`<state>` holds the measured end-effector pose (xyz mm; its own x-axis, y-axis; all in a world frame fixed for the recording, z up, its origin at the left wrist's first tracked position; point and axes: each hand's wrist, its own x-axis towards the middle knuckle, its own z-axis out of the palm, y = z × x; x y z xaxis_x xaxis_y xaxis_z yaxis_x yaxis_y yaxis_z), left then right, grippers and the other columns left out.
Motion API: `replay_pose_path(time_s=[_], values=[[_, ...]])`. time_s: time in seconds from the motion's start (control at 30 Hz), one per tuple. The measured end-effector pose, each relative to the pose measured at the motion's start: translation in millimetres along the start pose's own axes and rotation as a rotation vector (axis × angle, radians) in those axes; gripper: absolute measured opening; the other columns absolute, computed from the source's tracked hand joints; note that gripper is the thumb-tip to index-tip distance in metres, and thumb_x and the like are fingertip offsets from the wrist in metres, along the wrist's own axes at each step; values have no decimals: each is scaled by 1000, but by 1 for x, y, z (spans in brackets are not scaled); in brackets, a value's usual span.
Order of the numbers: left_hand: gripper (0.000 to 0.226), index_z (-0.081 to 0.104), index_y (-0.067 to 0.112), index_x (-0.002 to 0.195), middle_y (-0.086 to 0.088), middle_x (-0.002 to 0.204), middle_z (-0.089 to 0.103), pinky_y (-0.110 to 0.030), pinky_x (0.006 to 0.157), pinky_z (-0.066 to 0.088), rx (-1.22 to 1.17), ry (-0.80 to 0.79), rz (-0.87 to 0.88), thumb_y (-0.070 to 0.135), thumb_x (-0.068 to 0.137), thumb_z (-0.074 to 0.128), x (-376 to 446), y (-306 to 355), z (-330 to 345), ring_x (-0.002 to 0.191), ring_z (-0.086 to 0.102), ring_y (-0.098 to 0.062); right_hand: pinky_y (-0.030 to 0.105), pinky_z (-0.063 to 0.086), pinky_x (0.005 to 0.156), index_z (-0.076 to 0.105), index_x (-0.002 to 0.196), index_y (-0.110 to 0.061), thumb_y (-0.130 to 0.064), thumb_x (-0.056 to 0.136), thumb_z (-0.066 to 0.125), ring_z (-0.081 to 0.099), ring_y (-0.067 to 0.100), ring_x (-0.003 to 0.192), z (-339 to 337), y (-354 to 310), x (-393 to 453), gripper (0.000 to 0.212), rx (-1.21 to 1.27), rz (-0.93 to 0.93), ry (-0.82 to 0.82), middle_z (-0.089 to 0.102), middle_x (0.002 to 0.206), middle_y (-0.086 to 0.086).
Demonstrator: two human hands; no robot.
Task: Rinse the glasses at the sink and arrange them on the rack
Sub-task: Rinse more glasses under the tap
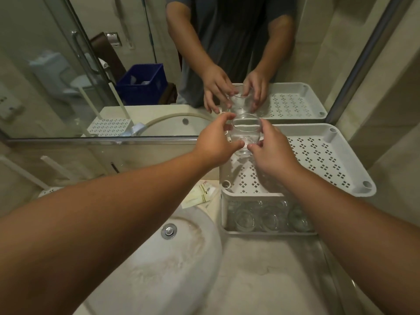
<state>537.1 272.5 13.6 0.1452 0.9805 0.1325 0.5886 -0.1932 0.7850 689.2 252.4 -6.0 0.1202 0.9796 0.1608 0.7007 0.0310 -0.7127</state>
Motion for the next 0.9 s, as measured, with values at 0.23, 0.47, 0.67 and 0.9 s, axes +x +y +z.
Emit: replay_pose_path(time_s=[0.23,0.47,0.67,0.9], values=[[76,41,28,145,1,145,53,-21,84,40,87,38,29,27,81,81,7,-8,4,123,55,-18,46,50,96,32,149,-22,-21,92,66,59,24,114,9,2,8,67,-21,15,-6,50,135,5],[73,38,35,144,-1,142,54,-15,69,40,55,43,-13,26,83,79,15,-13,8,114,56,-14,37,52,93,35,145,-22,-19,88,71,60,17,108,12,0,11,67,61,29,62,52,134,3],[74,33,37,147,-4,141,55,-28,83,49,33,24,-26,27,87,75,12,-16,10,122,57,-22,16,38,63,43,109,-20,-24,85,76,56,6,81,16,7,6,40,97,51,141,57,95,-2],[83,22,36,153,-5,144,53,-8,63,38,112,7,-9,27,88,73,4,-15,7,100,56,-8,31,51,80,47,121,-20,-31,86,75,62,16,93,4,-1,2,47,69,91,77,60,107,-2]])
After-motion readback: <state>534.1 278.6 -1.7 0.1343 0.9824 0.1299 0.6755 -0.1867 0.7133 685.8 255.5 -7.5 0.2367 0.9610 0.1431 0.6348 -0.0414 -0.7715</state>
